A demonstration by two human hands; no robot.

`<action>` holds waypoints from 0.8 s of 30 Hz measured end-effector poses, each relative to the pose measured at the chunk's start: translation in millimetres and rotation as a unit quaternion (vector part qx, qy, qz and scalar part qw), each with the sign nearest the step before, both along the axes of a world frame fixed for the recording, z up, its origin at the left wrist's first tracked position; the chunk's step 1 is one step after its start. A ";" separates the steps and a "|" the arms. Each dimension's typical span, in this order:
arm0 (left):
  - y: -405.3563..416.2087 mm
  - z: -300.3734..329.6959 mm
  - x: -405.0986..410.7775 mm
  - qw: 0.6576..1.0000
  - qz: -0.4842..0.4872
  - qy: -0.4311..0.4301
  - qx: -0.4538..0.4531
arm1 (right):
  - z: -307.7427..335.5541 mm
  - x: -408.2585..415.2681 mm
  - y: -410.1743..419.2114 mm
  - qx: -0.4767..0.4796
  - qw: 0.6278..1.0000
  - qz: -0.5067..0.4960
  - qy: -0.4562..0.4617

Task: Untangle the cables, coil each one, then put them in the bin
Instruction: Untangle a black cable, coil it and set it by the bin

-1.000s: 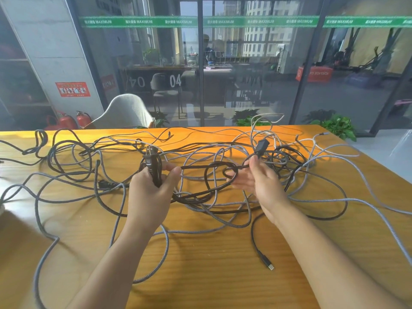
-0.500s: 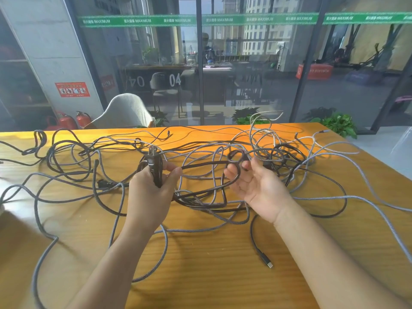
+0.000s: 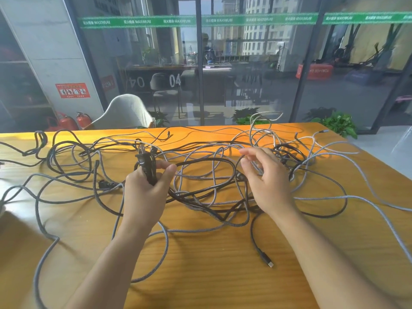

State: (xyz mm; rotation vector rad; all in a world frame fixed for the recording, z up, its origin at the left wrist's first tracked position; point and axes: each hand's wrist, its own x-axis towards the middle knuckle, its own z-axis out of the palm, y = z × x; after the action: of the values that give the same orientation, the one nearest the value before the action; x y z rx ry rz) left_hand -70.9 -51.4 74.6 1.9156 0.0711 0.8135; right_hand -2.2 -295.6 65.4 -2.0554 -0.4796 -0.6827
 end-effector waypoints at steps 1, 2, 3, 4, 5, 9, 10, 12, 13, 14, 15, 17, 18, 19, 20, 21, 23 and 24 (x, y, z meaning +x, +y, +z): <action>-0.9 -0.2 -0.3 1.000 -0.010 0.002 -0.011 | 1.5 -3.6 2.2 0.002 1.000 0.013 -0.025; -2.6 -0.4 -0.8 0.999 -0.025 0.005 -0.024 | 3.8 -8.5 5.7 0.000 0.998 0.039 -0.040; -4.8 -0.6 -1.6 0.998 -0.044 0.009 -0.038 | 5.0 -13.4 10.6 -0.017 0.996 0.067 -0.052; -7.2 -0.6 -2.8 0.997 -0.062 0.014 -0.048 | 5.2 -18.5 16.3 -0.054 0.993 0.082 -0.071; -9.3 -0.6 -3.7 0.995 -0.078 0.019 -0.054 | 4.6 -22.8 22.3 -0.100 0.986 0.088 -0.103; -9.5 -0.9 -3.9 0.988 -0.112 0.036 -0.100 | -0.2 -21.7 30.8 -0.181 0.962 0.079 -0.188; -8.5 -0.9 -3.8 0.984 -0.123 0.041 -0.121 | -1.4 -17.3 27.5 -0.181 0.963 0.066 -0.187; -8.4 0.6 -5.0 0.976 -0.150 0.049 -0.149 | -4.1 -7.6 16.2 -0.195 0.968 0.027 -0.154; -9.3 1.3 -5.8 0.974 -0.162 0.051 -0.152 | -5.6 -3.0 9.4 -0.213 0.970 0.012 -0.118; -10.5 2.2 -6.6 0.971 -0.174 0.053 -0.153 | -7.2 0.5 3.7 -0.240 0.968 0.002 -0.068; -12.0 2.9 -7.3 0.969 -0.185 0.056 -0.153 | -9.7 3.6 0.4 -0.268 0.963 -0.006 -0.020; -13.9 2.9 -8.3 0.963 -0.208 0.066 -0.155 | -11.9 4.5 -0.1 -0.289 0.957 -0.010 0.017; -14.2 2.8 -8.7 0.960 -0.218 0.069 -0.159 | -10.0 1.5 2.5 -0.267 0.964 -0.004 -0.002; -13.4 3.0 -9.2 0.958 -0.225 0.072 -0.164 | -6.0 -4.3 7.3 -0.226 0.973 0.013 -0.040; -12.6 3.4 -9.5 0.955 -0.232 0.073 -0.172 | -0.5 -12.8 13.6 -0.183 0.979 0.038 -0.087; -11.5 3.5 -10.0 0.950 -0.244 0.074 -0.182 | 4.6 -21.9 20.3 -0.145 0.979 0.073 -0.121; -9.9 3.5 -9.7 0.933 -0.283 0.073 -0.212 | 9.7 -38.6 33.7 -0.103 0.977 0.170 -0.083; -9.2 3.1 -8.8 0.924 -0.300 0.074 -0.225 | 8.9 -44.8 39.2 -0.104 0.972 0.208 -0.025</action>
State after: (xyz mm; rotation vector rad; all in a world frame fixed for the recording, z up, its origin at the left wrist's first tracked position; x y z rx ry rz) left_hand -79.7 -60.6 77.7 1.4317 -0.2145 0.2079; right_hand -47.0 -256.5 74.2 -2.0396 -1.0143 -0.4452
